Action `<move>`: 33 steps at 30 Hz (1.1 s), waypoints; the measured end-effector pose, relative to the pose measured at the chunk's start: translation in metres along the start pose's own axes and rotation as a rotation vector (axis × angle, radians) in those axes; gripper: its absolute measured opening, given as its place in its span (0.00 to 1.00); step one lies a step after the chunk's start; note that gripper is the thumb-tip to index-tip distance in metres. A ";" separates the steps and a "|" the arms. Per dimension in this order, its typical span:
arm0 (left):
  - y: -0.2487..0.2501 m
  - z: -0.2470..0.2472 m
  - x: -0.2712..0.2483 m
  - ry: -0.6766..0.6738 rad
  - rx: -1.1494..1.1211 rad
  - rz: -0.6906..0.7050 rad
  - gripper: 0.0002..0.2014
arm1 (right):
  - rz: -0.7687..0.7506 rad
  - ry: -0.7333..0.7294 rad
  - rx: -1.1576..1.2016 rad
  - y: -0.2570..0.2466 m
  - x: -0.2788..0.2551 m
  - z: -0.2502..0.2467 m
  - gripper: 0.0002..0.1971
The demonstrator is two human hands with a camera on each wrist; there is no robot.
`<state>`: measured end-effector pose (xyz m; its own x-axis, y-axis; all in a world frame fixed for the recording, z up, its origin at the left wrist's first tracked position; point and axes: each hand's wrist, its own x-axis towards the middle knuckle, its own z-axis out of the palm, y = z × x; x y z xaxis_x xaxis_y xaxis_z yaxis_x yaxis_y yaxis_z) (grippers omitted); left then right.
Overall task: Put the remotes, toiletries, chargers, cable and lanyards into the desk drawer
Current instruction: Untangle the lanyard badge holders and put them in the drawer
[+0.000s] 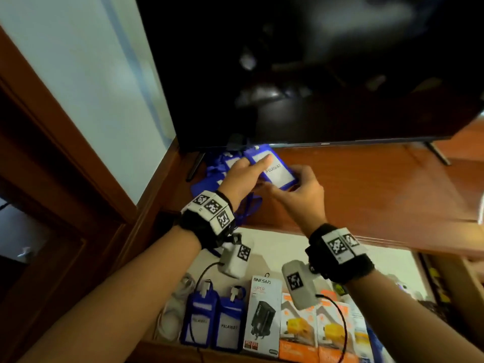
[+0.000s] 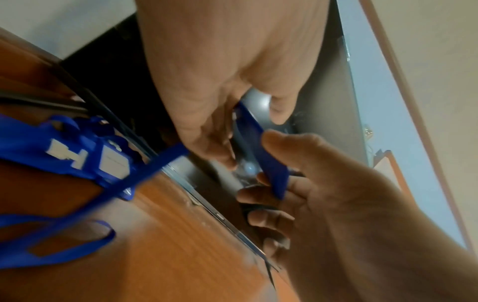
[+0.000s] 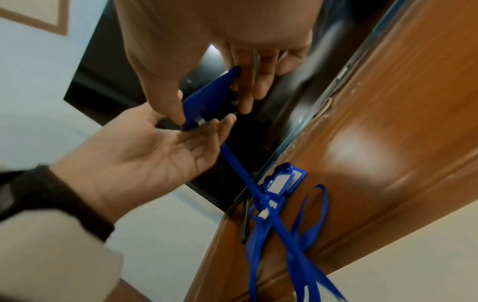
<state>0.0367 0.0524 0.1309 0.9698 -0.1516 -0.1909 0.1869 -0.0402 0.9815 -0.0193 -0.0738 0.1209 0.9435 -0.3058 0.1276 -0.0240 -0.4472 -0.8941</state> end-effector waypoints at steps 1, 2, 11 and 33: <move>-0.002 0.005 0.004 0.040 -0.017 0.020 0.21 | -0.020 0.005 -0.004 0.000 -0.005 -0.005 0.30; -0.002 0.010 0.005 0.079 -0.028 0.045 0.22 | -0.037 0.007 -0.003 0.002 -0.009 -0.010 0.31; 0.022 0.039 -0.067 -0.414 0.270 0.227 0.14 | -0.160 -0.073 0.450 0.004 -0.022 -0.088 0.19; 0.006 0.021 -0.116 -0.025 -0.004 0.236 0.25 | -0.051 -0.450 0.490 -0.007 -0.098 -0.083 0.07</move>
<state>-0.0775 0.0491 0.1588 0.9825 -0.1810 0.0436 -0.0437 0.0036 0.9990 -0.1389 -0.1107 0.1498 0.9879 0.1340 0.0781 0.0769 0.0145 -0.9969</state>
